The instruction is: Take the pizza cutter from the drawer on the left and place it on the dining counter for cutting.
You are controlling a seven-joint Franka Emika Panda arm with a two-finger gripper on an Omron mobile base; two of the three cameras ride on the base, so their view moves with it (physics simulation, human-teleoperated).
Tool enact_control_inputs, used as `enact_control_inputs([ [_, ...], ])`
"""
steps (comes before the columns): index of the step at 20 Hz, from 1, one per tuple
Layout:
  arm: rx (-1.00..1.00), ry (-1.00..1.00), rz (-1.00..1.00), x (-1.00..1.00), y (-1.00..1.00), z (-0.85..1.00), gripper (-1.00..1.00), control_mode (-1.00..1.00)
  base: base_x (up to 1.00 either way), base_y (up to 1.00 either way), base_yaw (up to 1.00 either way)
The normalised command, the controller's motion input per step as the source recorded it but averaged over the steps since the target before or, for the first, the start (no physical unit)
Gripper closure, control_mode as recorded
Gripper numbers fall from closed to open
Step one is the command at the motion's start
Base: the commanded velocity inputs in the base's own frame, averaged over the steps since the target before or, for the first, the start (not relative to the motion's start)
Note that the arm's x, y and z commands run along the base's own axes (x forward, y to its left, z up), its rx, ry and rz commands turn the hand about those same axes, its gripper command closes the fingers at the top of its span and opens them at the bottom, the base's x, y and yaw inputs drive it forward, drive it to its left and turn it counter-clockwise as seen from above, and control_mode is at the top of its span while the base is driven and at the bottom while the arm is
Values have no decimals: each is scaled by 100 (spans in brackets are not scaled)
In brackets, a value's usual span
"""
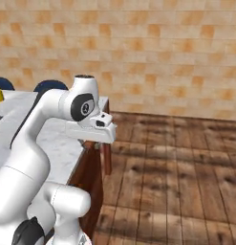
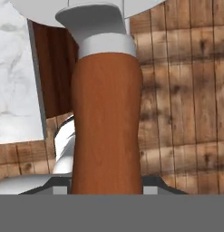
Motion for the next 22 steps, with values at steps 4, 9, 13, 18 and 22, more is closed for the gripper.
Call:
enact_control_inputs([
  [4,0,0,0,0,0,0,100,100,15,-100,0],
  [9,0,0,0,0,0,0,100,100,90,-80,7],
  [13,0,0,0,0,0,0,100,100,100,-28,15],
  [18,0,0,0,0,0,0,100,100,100,-51,13],
  [22,0,0,0,0,0,0,100,100,100,-59,12],
])
